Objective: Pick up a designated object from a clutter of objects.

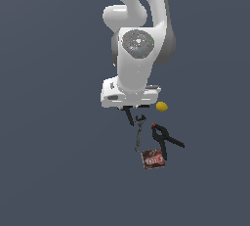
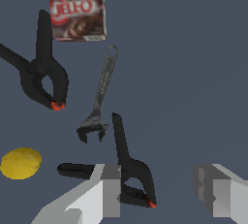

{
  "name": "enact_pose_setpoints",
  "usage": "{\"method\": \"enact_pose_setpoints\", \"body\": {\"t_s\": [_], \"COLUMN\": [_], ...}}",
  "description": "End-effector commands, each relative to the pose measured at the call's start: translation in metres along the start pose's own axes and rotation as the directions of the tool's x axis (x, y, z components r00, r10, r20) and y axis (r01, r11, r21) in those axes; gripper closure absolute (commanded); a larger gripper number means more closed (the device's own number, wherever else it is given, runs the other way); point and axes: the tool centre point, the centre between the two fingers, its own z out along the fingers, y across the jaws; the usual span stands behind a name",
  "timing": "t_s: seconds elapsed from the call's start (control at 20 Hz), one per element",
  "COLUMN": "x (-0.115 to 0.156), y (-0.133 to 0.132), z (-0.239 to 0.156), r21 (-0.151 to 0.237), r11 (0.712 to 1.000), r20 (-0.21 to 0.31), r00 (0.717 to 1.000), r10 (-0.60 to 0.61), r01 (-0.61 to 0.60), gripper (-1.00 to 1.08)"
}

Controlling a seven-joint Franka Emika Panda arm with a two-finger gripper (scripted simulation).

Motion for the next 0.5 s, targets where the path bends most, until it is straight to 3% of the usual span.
{"method": "enact_pose_setpoints", "body": {"t_s": [0.0,0.45], "x": [0.002,-0.003], "y": [-0.007,-0.025], "z": [0.032,0.115], "r21": [-0.007,-0.012], "r11": [0.999,0.99], "r20": [0.034,0.12], "r00": [0.999,0.983], "r10": [-0.038,-0.136], "r01": [0.038,0.138], "gripper": [-0.2,-0.2]}}
